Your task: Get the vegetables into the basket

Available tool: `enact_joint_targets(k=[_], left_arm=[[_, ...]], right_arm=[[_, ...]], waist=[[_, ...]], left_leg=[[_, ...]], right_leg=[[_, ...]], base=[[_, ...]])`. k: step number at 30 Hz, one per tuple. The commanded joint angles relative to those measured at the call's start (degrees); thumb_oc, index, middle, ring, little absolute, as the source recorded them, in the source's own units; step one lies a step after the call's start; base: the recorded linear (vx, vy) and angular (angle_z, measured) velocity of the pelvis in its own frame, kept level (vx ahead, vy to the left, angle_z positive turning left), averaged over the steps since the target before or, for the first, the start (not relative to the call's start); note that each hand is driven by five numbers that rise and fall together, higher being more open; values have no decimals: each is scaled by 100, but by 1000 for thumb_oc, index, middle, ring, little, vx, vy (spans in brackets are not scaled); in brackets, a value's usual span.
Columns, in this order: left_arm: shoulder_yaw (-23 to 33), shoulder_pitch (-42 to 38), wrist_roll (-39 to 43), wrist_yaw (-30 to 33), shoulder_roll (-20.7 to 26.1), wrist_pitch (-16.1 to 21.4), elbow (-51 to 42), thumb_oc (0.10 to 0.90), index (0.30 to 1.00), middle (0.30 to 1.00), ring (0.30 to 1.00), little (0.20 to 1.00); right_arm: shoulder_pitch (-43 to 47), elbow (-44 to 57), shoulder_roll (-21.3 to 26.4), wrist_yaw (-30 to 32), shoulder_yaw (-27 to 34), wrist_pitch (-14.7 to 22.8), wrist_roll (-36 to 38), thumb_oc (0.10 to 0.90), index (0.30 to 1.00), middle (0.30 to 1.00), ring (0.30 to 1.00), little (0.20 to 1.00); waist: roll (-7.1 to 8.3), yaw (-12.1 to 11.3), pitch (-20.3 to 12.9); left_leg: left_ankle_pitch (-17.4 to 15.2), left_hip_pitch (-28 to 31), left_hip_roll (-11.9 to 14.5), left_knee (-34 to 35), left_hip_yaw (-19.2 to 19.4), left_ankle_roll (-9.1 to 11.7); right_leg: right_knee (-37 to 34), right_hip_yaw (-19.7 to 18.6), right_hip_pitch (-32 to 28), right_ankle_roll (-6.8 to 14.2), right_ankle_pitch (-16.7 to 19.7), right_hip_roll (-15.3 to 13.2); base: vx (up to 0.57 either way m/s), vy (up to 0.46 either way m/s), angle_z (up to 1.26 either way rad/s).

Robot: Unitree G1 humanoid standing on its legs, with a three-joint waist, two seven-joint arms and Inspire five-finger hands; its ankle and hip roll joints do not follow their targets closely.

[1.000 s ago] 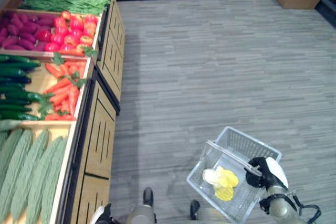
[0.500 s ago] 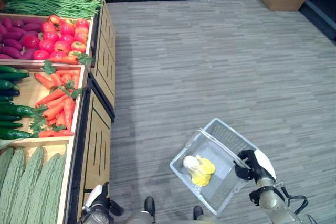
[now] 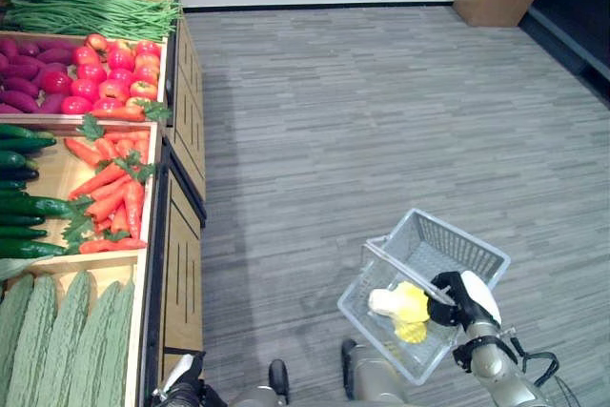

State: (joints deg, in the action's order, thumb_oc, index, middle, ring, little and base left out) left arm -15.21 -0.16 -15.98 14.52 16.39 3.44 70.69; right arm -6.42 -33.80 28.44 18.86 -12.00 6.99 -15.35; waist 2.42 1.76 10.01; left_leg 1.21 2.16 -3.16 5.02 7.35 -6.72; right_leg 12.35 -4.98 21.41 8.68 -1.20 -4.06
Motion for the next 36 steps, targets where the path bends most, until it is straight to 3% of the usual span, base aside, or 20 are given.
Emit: enact_joint_targets(k=[1,2,5,7,16,21,22,23,27,31,32,36], left_arm=[[143,-38,-169,132,198,10,-40,900,1000,1000,1000,1000],[162,-23,-166,121,126,-1,4,900,1000,1000,1000,1000],[142,-11,-167,110,99,-7,22,900,1000,1000,1000,1000],[157,36,-174,129,32,-11,87,900,1000,1000,1000,1000],[102,-19,-35,191,-46,-28,15,900,1000,1000,1000,1000],[48,-153,101,243,-78,-47,-135,900,1000,1000,1000,1000],[47,-153,102,243,-77,-48,-136,900,1000,1000,1000,1000],[28,-186,148,259,-96,-40,-129,900,1000,1000,1000,1000],[-32,-179,76,268,-143,-57,-63,900,1000,1000,1000,1000],[-37,-139,9,297,-156,-75,-13,900,1000,1000,1000,1000],[-11,-86,-11,321,-142,-85,-38,900,1000,1000,1000,1000],[33,15,-73,318,-81,-100,-19,900,1000,1000,1000,1000]], right_arm=[[482,898,395,335,269,493,79,400,300,300,300,300],[514,922,397,350,268,474,50,400,300,300,300,300],[486,1005,430,329,289,468,50,400,300,300,300,300],[433,1023,448,274,275,491,50,400,300,300,300,300],[204,1114,722,251,414,591,171,400,300,300,300,300],[-17,1058,792,312,533,590,260,400,300,300,300,300],[-17,1057,791,313,534,591,259,400,300,300,300,300],[4,1016,779,345,531,583,277,400,300,300,300,300],[-99,1002,836,429,696,584,305,400,300,300,300,300],[-124,930,789,493,656,597,277,400,300,300,300,300],[-102,869,722,510,577,592,262,400,300,300,300,300],[-175,854,649,438,503,582,223,400,300,300,300,300]], waist=[[-52,-15,93],[-44,45,78],[-39,93,40],[-76,80,-121],[-314,131,-325],[-270,180,-222],[-270,182,-219],[-256,154,-170],[-143,2,-99],[-151,-131,-83],[-166,-280,-70],[-142,-388,-141]], left_leg=[[-475,276,102,-350,-325,443],[-633,482,84,-384,-460,495],[-769,613,90,-470,-562,527],[-828,776,171,-551,-612,614],[-95,665,719,-1007,-902,1065],[613,188,894,-1988,-729,1269],[609,183,894,-2000,-734,1270],[604,60,854,-1994,-732,1234],[84,-733,635,-1317,-564,1049],[449,-1168,612,-856,-599,1028],[796,-1385,570,-579,-730,1032],[1048,-1396,638,-346,-520,1059]], right_leg=[[-173,64,-510,72,753,50],[-437,14,-388,148,1003,-30],[-380,-31,-382,146,1042,-7],[-466,142,-532,53,994,17],[-191,461,-779,-371,348,444],[-319,598,-1156,-628,145,481],[-323,601,-1160,-629,146,480],[-357,599,-1238,-638,114,461],[-458,526,-1562,-569,-51,309],[-480,420,-1816,-587,-180,404],[-494,256,-2091,-597,-292,500],[-469,13,-2467,-584,-471,561]], base=[[233,-115,28],[305,-165,29],[246,-149,32],[317,-245,40],[180,-237,12],[133,-184,23],[79,-94,15],[133,-85,12],[194,-52,11],[230,-4,-20],[293,27,-52],[317,90,-61]])
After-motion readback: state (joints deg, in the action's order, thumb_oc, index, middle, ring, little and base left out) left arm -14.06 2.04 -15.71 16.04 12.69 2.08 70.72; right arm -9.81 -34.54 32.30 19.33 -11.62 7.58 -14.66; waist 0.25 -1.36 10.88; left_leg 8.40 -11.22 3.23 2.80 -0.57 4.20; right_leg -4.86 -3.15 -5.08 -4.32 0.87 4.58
